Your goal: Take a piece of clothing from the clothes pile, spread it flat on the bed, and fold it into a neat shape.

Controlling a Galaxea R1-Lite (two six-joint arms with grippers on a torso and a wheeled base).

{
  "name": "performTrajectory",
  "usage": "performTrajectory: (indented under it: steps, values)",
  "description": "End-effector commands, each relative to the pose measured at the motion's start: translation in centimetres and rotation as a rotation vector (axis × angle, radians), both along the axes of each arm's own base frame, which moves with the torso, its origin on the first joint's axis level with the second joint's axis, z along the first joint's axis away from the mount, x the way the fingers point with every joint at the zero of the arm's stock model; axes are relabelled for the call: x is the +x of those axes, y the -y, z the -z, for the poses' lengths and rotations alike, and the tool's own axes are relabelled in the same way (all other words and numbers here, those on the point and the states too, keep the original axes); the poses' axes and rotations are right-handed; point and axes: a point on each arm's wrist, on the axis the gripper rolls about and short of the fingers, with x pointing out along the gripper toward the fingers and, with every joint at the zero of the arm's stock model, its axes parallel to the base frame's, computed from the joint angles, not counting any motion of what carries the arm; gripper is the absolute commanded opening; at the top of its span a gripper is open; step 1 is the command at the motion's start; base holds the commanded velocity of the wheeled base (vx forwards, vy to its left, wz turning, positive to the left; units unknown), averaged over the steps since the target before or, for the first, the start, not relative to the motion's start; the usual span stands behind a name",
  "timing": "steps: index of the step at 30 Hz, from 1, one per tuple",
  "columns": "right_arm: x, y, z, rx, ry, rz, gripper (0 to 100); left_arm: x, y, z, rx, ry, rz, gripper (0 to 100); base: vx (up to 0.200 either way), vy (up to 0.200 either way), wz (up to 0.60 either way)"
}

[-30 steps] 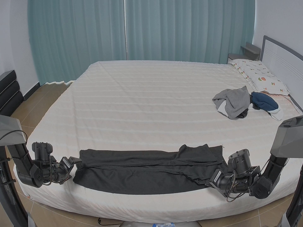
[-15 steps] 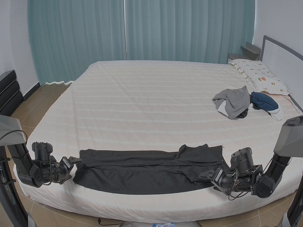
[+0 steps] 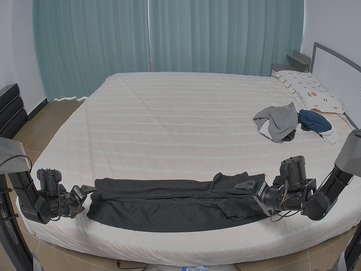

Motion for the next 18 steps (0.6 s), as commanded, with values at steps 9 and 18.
performTrajectory:
  steps: [9, 18]
  values:
    - [0.2, 3.1, 1.1, 0.061, -0.053, 0.063, 100, -2.1, 1.1, 0.5, 0.048, -0.043, 0.090, 100, 0.000, 0.000, 0.00]
    - [-0.8, 3.6, 1.2, 0.102, 0.007, 0.076, 100, -2.0, 2.5, 1.5, 0.083, -0.075, 0.129, 100, 0.000, 0.000, 0.00]
